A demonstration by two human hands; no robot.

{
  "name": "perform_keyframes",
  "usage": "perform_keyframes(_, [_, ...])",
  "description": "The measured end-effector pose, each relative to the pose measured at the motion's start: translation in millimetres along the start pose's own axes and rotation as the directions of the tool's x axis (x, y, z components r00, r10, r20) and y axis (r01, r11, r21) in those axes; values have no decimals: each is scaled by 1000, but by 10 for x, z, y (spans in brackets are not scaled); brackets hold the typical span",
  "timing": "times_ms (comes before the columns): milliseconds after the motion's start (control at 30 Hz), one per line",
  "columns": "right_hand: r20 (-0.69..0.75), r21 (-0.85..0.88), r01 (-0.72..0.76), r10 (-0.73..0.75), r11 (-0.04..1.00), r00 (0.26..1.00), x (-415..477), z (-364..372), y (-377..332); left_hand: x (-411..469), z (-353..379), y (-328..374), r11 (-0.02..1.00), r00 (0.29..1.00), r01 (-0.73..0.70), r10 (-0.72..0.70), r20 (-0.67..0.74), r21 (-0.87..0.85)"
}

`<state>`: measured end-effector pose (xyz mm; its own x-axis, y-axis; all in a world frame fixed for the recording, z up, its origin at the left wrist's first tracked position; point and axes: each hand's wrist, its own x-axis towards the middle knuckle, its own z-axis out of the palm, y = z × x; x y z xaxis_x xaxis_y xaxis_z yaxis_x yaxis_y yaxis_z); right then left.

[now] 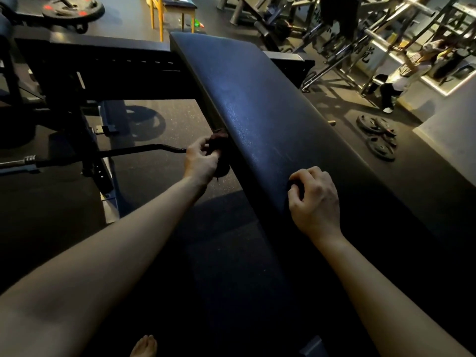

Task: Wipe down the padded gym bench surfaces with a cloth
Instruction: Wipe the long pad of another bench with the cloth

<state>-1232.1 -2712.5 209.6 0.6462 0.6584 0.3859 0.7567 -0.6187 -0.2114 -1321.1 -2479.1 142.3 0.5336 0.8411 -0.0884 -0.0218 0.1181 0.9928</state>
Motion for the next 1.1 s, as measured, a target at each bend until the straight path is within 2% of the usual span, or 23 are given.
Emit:
perform_keyframes(167, [34, 23, -12, 11, 1000, 999, -17, -40, 27, -915, 113, -77, 997, 992, -7, 16, 123, -72])
perform_keyframes(267, [118, 61, 34, -41, 998, 992, -99, -149, 77, -1452, 199, -110, 993, 985, 29, -10, 170, -110])
perform_keyframes(433, [255, 115, 70, -98, 991, 962, -558, -468, 226, -2075, 334, -187, 997, 986, -16, 29, 162, -81])
perform_keyframes(700, [294, 148, 122, -161, 982, 942, -1466, -965, 692, -3187, 591, -181, 998, 993, -10, 16, 115, -56])
perform_keyframes(867, [286, 183, 143, -192, 973, 939, -1850, -1105, 854, -4034, 675, -216, 996, 978, 32, -13, 208, -88])
perform_keyframes(967, [284, 204, 130, -186, 970, 941, -1951, -1141, 861, -4221, 688, -250, 998, 965, 11, 6, 261, -64])
perform_keyframes(1100, [301, 198, 120, -177, 973, 937, -1982, -1207, 850, -3939, 707, -219, 1000, 990, 27, -27, 141, 2])
